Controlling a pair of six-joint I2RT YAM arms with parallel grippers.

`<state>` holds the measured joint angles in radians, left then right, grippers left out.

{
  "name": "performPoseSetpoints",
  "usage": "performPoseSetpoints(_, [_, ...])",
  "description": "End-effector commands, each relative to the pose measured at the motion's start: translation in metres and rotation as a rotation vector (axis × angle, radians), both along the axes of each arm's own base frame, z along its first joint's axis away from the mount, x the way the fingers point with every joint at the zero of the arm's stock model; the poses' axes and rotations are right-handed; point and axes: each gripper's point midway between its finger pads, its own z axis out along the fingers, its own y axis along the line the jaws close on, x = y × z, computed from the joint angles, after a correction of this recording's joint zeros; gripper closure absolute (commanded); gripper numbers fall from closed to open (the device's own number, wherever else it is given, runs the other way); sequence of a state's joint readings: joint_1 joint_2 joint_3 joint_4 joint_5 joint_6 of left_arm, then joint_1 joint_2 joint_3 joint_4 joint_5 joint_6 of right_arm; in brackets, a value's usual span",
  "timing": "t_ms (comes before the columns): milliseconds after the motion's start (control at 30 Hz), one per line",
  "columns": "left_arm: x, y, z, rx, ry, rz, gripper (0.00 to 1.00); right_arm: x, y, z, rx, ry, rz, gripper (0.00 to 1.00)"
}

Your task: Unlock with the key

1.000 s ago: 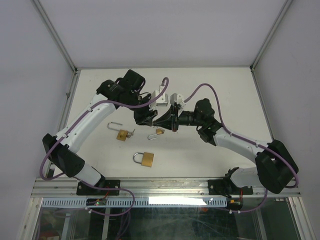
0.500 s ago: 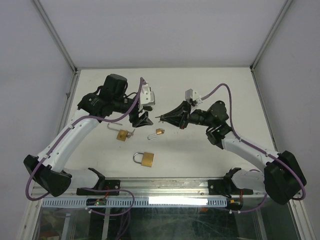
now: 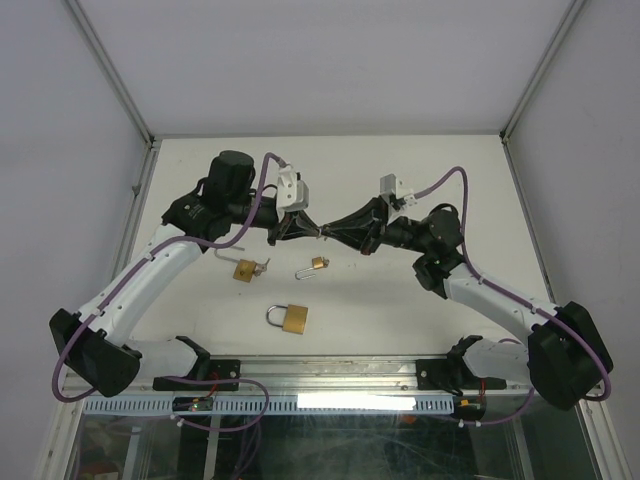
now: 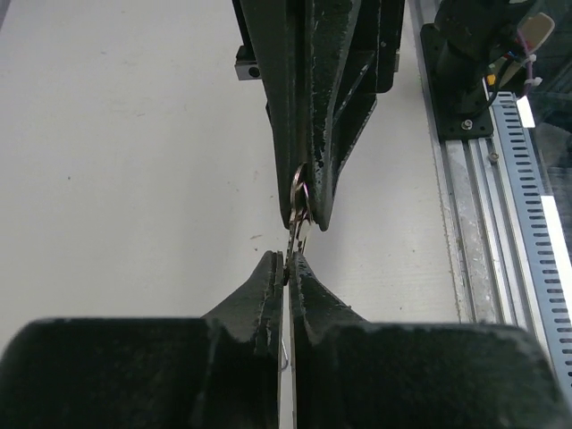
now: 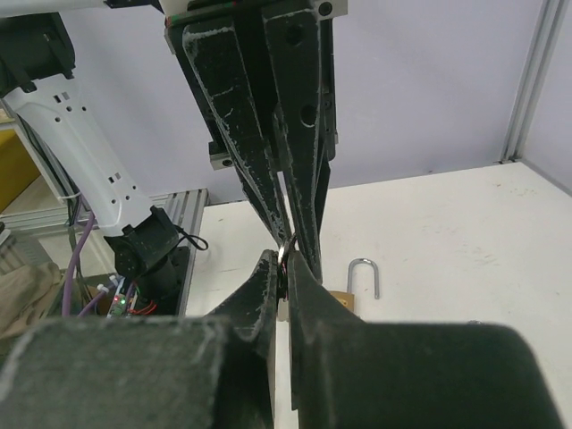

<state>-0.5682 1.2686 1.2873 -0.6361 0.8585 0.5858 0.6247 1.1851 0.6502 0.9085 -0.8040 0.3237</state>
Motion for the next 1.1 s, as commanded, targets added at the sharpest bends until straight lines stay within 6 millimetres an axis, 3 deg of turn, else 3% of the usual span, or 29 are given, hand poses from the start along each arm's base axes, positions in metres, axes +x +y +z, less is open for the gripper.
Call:
performPoseSetpoints(0, [-0.004,-0.004,0.036,-0.102,-0.112,-0.034,1.00,-0.005,-0.004,0.022,0.059,-0.068,-0.001,1.00])
performPoseSetpoints(200, [0.002,-0.003,0.042,-0.101,-0.053,0.035,1.00,-0.007,-0.005,0.005,-0.004,-0.044,0.002,1.00])
performPoseSetpoints(267, [0.006,-0.002,0.039,-0.074,-0.013,0.069,1.00,-0.005,-0.006,-0.007,-0.083,0.016,-0.016,0.83])
performPoseSetpoints(300, [0.009,-0.002,0.036,-0.049,-0.003,0.091,1.00,0.001,-0.008,-0.012,-0.133,0.007,-0.052,0.50])
performPoseSetpoints(367, [0.014,0.000,0.027,0.024,-0.033,0.127,1.00,0.009,-0.014,-0.016,-0.211,0.008,-0.115,0.18])
performPoseSetpoints(433, [0.018,0.005,0.017,0.121,-0.092,0.151,1.00,0.014,-0.021,-0.013,-0.245,-0.022,-0.172,0.10])
performPoseSetpoints(633, [0.027,0.018,0.002,0.323,-0.194,0.168,1.00,0.013,-0.018,-0.006,-0.250,-0.110,-0.142,0.14])
performPoseSetpoints(867, [0.023,0.019,0.005,0.362,-0.205,0.123,1.00,0.021,-0.004,0.000,-0.176,-0.153,-0.101,0.44])
performPoseSetpoints(1067, [0.021,0.019,0.004,0.366,-0.203,0.109,1.00,0.019,0.006,0.000,-0.165,-0.130,-0.039,0.49])
